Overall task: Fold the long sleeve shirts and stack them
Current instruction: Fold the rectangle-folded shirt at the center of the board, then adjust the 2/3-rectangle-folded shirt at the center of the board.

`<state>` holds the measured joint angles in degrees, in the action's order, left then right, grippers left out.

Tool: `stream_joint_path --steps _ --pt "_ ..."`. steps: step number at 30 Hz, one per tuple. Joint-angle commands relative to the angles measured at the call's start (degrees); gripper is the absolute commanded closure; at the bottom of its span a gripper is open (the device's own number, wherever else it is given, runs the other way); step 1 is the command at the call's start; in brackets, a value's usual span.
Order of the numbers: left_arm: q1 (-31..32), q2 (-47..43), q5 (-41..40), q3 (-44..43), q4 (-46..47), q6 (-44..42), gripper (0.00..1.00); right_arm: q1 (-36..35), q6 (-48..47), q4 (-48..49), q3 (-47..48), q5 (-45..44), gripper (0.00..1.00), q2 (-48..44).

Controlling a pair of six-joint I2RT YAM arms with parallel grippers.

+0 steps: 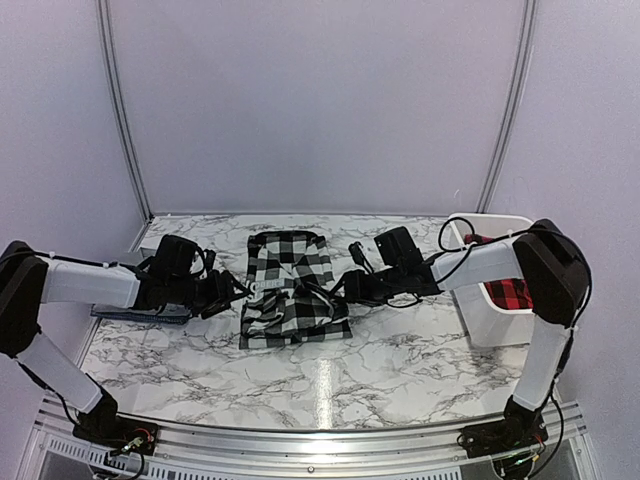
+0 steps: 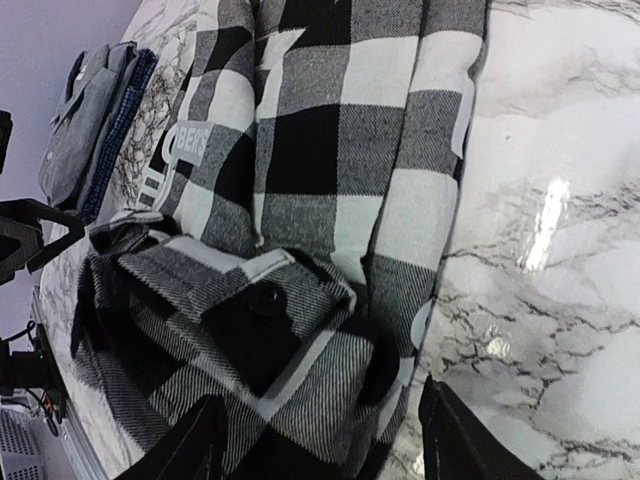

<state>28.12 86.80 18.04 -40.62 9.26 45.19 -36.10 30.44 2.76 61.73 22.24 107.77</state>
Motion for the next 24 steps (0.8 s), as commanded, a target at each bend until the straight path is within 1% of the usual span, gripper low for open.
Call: stream_joint_path --steps 1,4,9,11,15,18,21,24 --pt "1.57 -3.72 2.87 1.22 -6.73 -5.72 0.32 0.0 -3.94 -1.78 -2.1 -3.52 0.37 -5.5" --pt "3.95 -5.18 2.47 3.0 -7.4 -5.86 0.35 -1.2 -5.73 -2.47 -3.41 -5.56 0.33 -7.68" --pt "7.67 -5.85 1.34 4.64 -7.5 -4.97 0.47 -3.75 -6.96 -2.11 -7.43 -9.82 0.33 -11.15" --pt "8.88 -5.74 0.89 4.58 -7.5 -4.95 0.47 -4.73 -7.24 -1.56 -9.57 -11.06 0.33 -12.37" --pt "9.84 -4.59 -0.09 4.03 -7.5 -4.74 0.48 -6.93 -7.75 -1.85 -10.56 -12.4 0.33 -13.0" --pt "9.98 -3.05 -0.98 3.36 -7.5 -4.56 0.53 -8.52 -7.85 -1.39 -10.46 -13.31 0.33 -12.61" --pt "10.11 -1.25 -1.58 2.16 -7.42 -4.49 0.58 -9.2 -7.8 -1.05 -9.6 -13.54 0.37 -11.13" --pt "10.16 0.18 -1.83 0.94 -7.42 -4.31 0.64 -9.25 -7.76 -0.48 -8.73 -13.45 0.43 -10.03"
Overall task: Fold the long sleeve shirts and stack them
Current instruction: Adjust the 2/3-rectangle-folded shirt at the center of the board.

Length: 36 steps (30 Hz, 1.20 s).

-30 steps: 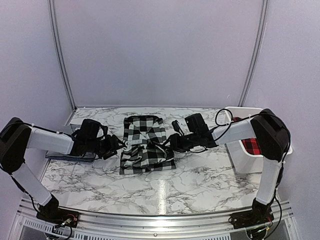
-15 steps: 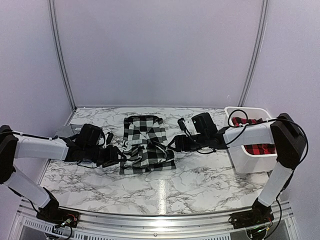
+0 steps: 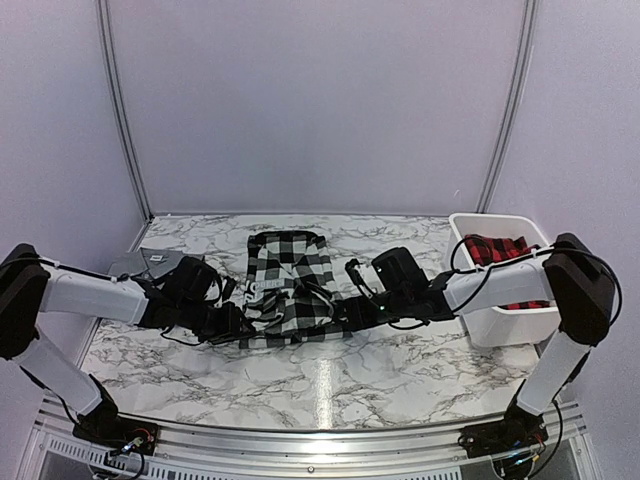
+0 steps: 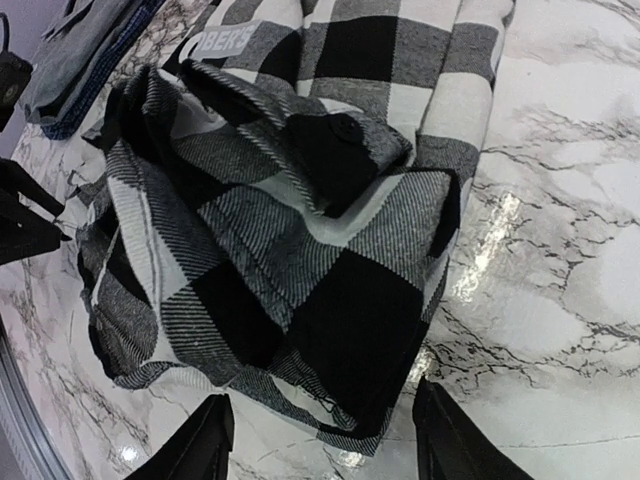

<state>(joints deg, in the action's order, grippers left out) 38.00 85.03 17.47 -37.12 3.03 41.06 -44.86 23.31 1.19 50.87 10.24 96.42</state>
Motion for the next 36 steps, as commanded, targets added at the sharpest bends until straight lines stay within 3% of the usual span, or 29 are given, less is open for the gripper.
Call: stream_joint_path --steps 1,7,9,19,21,24,28,32,36 --pt "0.31 2.28 -1.49 -2.94 -1.11 -0.12 0.66 -0.45 -0.61 1.2 2.67 -1.64 0.47 1.64" --pt "0.23 3.51 -3.14 -6.99 -2.1 -0.02 0.84 -0.49 -1.06 -0.58 7.5 -1.92 0.88 4.19" --pt "0.03 4.46 -3.73 -9.35 -2.87 0.0 0.93 -0.48 -1.31 -0.92 9.28 -2.29 0.97 4.74" --pt "-7.29 13.4 -2.2 -20.81 -7.11 -0.48 0.99 4.36 -0.73 -3.67 19.97 -0.68 1.0 11.12" --pt "-9.09 17.23 -0.31 -24.03 -7.41 -0.83 0.9 6.48 0.34 -2.98 22.47 1.6 0.97 13.6" --pt "-10.8 21.29 1.71 -28.18 -7.79 -1.64 0.68 8.09 0.43 -3.56 26.71 3.61 0.8 16.73" --pt "-11.74 19.83 0.22 -29.53 -8.08 -2.45 0.4 8.13 -1.71 -6.92 30.16 2.05 0.58 17.17" --pt "-13.26 15.4 -1.69 -27.04 -8.28 -2.89 0.29 8.21 -3.09 -8.34 28.97 -1.37 0.47 14.35" --pt "-13.53 9.9 -4.08 -23.24 -8.23 -3.31 0.23 7.95 -3.4 -8.94 25.71 -5.52 0.45 9.87"
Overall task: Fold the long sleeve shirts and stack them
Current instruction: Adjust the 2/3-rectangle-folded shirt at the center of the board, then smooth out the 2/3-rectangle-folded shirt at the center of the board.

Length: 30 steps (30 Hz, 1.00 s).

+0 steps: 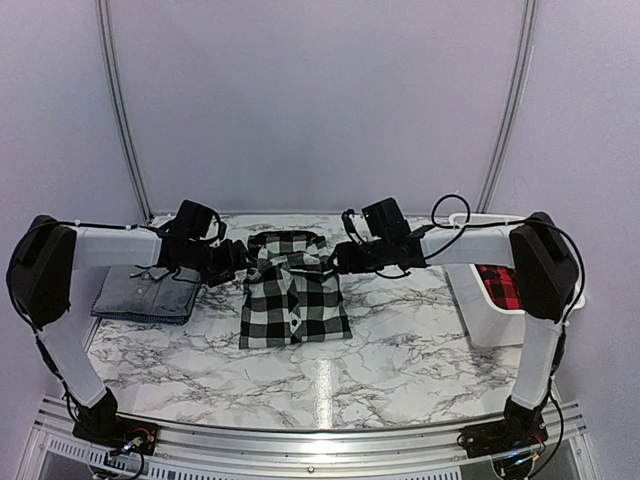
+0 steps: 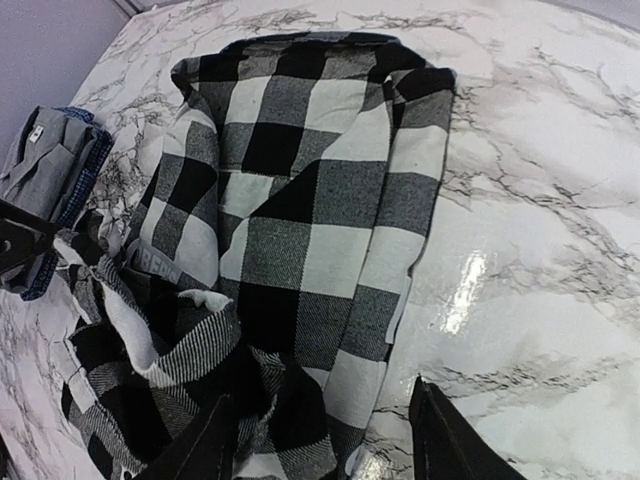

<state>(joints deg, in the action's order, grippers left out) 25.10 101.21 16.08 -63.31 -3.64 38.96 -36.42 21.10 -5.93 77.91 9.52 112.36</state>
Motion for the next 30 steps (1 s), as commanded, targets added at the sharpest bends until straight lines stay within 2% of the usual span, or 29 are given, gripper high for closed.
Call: stream_joint_path --steps 1,4,7,13,15,17,20,24,28,30 --pt "-0.62 -7.64 -2.89 3.8 -1.49 -1.19 0.23 -0.71 -1.16 -1.69 -2.56 -5.98 0.45 -7.62" --pt "-0.28 -11.95 -3.32 6.65 -1.49 -1.26 0.27 -3.12 -1.41 -1.2 -6.28 -10.05 0.47 -12.1" --pt "1.04 -14.69 -2.88 9.04 -1.53 -1.6 0.36 -6.67 -2.5 -1.18 -8.36 -12.69 0.51 -14.53" --pt "6.03 -12.2 -0.6 9.36 -1.4 -1.13 0.67 -12.03 -2.83 0.16 -8.99 -2.13 0.89 -9.88" --pt "7.17 -10.15 -0.23 8.42 -0.93 -0.94 0.76 -12.66 -3.35 -0.55 -7.42 -1.19 0.97 -6.9" --pt "7.62 -7.57 0.78 6.6 -0.61 -1.06 0.85 -12.42 -3.89 -1.46 -5.22 -1.97 1.0 -4.08" --pt "7.47 -3.04 0.16 3.1 -0.4 -2.09 0.9 -10.35 -4.46 -2.79 -0.45 -2.35 1.0 0.0" --pt "6.11 4.08 0.14 -3.17 -0.41 -3.29 0.92 -7.1 -5.25 -5.04 7.71 -2.23 0.99 6.15" --pt "2.93 11.04 -1.64 -8.24 -0.46 -2.95 0.92 -5.05 -5.18 -6.39 13.36 -1.32 0.89 10.76" --pt "1.69 14.34 -2.42 -10.36 -1.14 -3.2 0.92 -4.3 -4.59 -5.72 13.43 -1.4 0.81 11.92"
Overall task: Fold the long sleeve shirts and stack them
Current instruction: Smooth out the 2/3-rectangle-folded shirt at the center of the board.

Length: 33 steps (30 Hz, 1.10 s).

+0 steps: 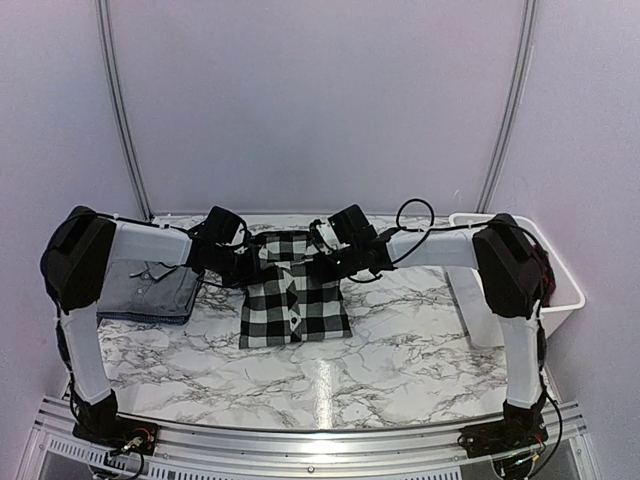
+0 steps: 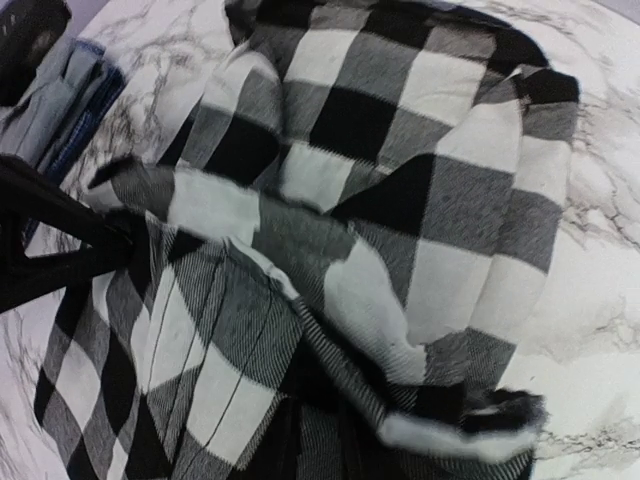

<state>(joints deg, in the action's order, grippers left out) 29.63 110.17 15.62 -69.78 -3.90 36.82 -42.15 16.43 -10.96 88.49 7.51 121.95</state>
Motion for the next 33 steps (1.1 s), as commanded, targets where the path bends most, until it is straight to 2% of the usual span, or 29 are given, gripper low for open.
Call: stream_joint_path --steps 1,5,8,16,21,24,27,33 --pt "-3.23 7.7 -2.24 -5.16 -1.85 -1.42 0.92 1.85 0.38 -0.61 2.88 0.84 0.76 3.01" --pt "-3.58 11.68 -2.94 -8.04 -3.68 -2.2 0.93 2.52 1.11 -0.55 2.31 1.57 0.61 4.71" --pt "-3.6 12.21 -2.53 -8.39 -3.66 -2.15 0.93 2.86 0.62 -0.95 2.31 1.89 0.55 6.1" --pt "-3.61 8.22 -1.49 -9.54 -3.84 -3.8 0.87 3.09 -1.66 -3.2 2.03 -0.35 0.46 -1.18" --pt "-3.35 1.58 -3.0 -7.74 -3.84 -4.69 0.8 2.57 -1.15 -2.11 -5.08 -3.66 0.46 -11.47" --pt "-2.2 -2.73 -4.56 -5.66 -3.9 -4.5 0.76 1.61 -0.09 -1.09 -10.44 -5.14 0.5 -15.94" --pt "0.1 -5.52 -5.01 -3.97 -3.96 -4.5 0.76 0.74 1.05 -0.26 -14.32 -4.06 0.62 -17.96" --pt "7.44 -6.73 -2.67 -1.32 -3.86 -3.78 0.79 -0.09 1.57 0.24 -14.91 -1.54 0.84 -14.58"
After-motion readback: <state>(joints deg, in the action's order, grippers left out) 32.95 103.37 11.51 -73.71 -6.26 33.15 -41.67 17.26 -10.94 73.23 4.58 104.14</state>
